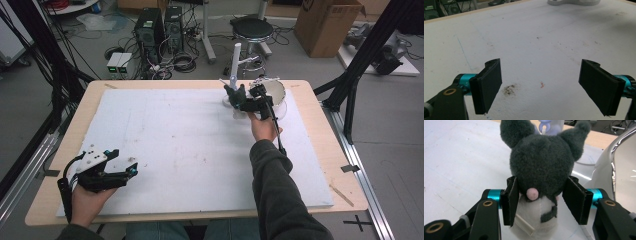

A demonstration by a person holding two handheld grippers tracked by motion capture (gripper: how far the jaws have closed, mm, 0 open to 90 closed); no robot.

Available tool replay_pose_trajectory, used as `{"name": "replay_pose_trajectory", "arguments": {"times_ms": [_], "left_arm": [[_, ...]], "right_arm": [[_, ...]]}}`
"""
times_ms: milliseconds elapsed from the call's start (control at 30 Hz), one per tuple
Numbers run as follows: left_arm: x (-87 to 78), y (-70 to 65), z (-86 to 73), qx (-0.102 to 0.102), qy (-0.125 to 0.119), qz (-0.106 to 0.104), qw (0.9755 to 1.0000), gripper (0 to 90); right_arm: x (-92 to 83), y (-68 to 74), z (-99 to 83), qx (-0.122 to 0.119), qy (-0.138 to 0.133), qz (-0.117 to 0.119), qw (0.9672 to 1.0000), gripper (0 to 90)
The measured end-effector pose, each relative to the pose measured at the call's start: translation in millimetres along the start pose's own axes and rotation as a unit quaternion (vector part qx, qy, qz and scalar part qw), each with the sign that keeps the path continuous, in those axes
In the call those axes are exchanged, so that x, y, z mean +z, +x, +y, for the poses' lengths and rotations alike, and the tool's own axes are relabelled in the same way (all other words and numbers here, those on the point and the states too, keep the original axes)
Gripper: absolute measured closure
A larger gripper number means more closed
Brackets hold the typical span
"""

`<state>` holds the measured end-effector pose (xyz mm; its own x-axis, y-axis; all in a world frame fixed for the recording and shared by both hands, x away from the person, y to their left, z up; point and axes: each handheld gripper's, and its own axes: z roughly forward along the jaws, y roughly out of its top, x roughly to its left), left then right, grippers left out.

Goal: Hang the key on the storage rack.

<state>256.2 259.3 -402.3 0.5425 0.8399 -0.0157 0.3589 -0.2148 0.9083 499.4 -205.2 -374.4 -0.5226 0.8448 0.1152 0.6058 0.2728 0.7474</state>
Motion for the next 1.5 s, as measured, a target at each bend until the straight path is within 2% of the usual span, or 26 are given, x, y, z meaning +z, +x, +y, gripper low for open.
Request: {"name": "replay_pose_trajectory", "arguments": {"times_ms": [167, 533, 800, 967, 1500], "left_arm": [[0.2, -0.3, 0.0, -0.001, 0.000, 0.000, 1.0000, 18.9], [0.4, -0.4, 0.2, 0.001, 0.001, -0.001, 1.0000, 18.9], [1.0, -0.3, 0.3, -0.001, 0.000, 0.000, 1.0000, 18.9], [1.3, -0.6, 0.4, 0.001, 0.002, -0.002, 1.0000, 18.9], [3.3, -1.0, 0.3, 0.002, 0.010, -0.003, 0.9999, 18.9]], "right_arm": [[2.5, -0.7, -1.0, 0.004, 0.005, 0.003, 1.0000, 46.6], [-3.2, -4.0, -3.0, 0.015, -0.005, 0.011, 0.9998, 44.9], [-10.2, 0.7, -4.6, 0.013, -0.012, 0.029, 0.9994, 39.6], [-19.0, 3.0, -3.0, 0.015, -0.026, 0.042, 0.9986, 35.0], [-36.7, 5.2, -1.7, 0.017, -0.047, 0.067, 0.9965, 24.1]]}}
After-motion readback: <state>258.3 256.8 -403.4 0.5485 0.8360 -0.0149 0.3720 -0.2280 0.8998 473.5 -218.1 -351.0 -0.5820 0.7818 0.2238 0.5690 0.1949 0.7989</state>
